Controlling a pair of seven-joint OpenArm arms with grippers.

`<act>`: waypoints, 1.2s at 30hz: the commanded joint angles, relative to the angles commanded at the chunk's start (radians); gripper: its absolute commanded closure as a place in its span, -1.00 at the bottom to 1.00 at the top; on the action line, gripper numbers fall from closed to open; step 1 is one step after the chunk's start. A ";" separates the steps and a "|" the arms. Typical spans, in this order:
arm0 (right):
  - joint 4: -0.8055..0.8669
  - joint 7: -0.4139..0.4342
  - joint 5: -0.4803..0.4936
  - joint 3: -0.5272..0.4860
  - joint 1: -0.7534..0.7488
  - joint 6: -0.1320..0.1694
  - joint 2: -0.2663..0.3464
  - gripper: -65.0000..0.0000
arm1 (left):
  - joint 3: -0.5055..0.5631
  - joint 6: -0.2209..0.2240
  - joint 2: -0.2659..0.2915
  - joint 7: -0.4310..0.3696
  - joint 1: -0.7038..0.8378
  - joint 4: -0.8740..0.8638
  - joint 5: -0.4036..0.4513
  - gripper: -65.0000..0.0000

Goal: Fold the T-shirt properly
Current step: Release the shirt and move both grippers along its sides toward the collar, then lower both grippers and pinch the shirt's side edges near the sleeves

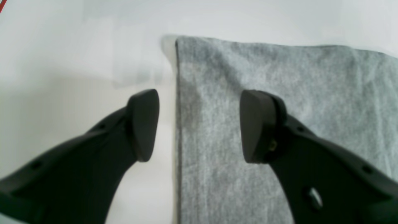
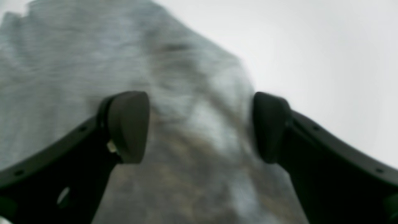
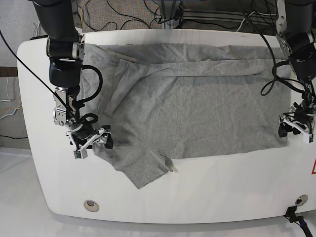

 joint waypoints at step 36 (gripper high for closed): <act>0.103 -0.006 0.000 0.000 -0.117 0.003 0.009 -0.52 | 0.031 0.167 0.044 -0.018 0.006 -0.083 -0.071 -0.18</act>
